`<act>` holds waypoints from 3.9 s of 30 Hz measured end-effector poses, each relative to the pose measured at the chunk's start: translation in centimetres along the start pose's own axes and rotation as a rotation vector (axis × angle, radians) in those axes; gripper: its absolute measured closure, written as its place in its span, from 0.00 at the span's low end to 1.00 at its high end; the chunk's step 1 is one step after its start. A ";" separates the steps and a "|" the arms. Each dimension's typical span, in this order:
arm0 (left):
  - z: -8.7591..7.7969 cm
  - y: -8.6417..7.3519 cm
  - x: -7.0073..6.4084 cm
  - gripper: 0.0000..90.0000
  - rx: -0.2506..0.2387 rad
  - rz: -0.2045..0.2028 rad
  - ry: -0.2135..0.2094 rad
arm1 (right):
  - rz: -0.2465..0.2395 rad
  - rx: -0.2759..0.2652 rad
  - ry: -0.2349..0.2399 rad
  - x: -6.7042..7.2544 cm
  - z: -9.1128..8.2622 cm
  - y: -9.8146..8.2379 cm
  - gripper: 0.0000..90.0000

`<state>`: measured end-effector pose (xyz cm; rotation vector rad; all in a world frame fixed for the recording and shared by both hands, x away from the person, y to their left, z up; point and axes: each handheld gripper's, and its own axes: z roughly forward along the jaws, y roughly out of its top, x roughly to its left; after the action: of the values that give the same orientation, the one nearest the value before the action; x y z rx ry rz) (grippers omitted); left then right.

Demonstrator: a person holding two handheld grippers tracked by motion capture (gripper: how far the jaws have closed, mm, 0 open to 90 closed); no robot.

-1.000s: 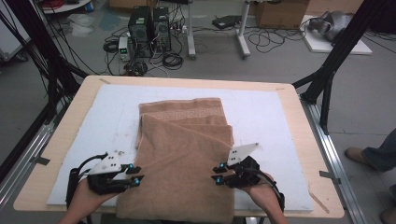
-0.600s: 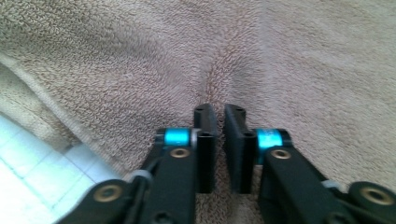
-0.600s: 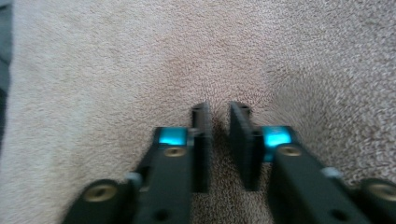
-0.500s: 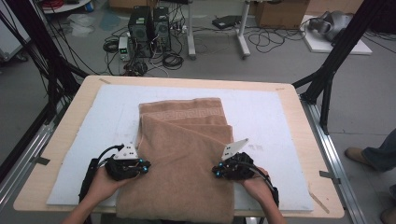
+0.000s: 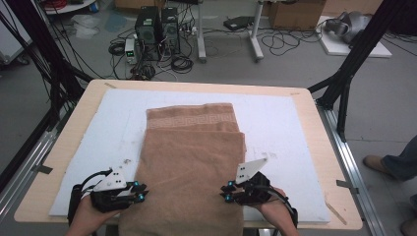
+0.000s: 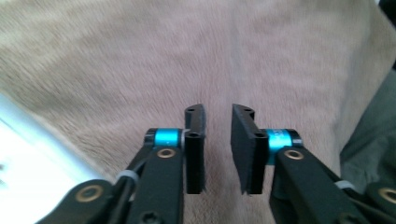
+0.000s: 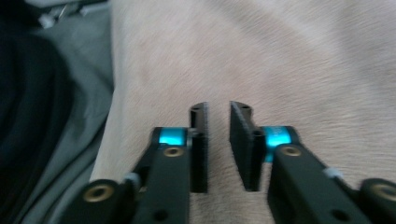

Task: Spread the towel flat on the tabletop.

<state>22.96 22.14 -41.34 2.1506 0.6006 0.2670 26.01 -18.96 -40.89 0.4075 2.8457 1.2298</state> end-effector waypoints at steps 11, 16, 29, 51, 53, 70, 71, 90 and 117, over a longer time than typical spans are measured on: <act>3.5 0.4 2.7 0.76 0.073 -0.041 0.024 | 0.068 0.095 -0.054 -3.2 2.2 -0.7 0.77; 3.9 -0.5 2.3 0.89 0.085 -0.034 0.009 | 0.062 0.083 -0.059 -2.9 2.4 -1.0 0.87; 2.9 -1.0 1.8 0.99 0.068 -0.021 -0.007 | 0.044 0.083 -0.030 -2.1 2.1 -1.3 0.93; 5.0 0.6 3.7 0.95 0.103 -0.037 0.056 | 0.097 0.072 -0.085 -5.3 1.8 -1.4 0.94; 4.9 0.6 3.5 0.96 0.100 -0.035 0.059 | 0.096 0.073 -0.083 -5.3 1.8 -1.4 0.95; 1.0 -1.3 -0.5 0.96 0.065 -0.004 -0.008 | 0.014 0.067 0.014 -0.8 0.6 -1.5 0.96; 0.9 -1.3 -0.7 0.95 0.062 0.002 -0.013 | 0.003 0.059 0.027 -0.5 0.4 -1.5 0.93; 4.3 -0.2 2.8 0.94 0.082 -0.033 0.044 | 0.078 0.082 -0.058 -4.4 2.0 -1.3 0.91; 0.4 -1.2 -1.8 0.96 0.041 0.017 -0.019 | 0.013 0.025 0.013 -0.2 0.5 -1.2 0.85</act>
<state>21.21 21.60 -42.47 2.1959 0.5820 0.2455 25.96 -19.44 -42.13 0.4207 2.8760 1.2045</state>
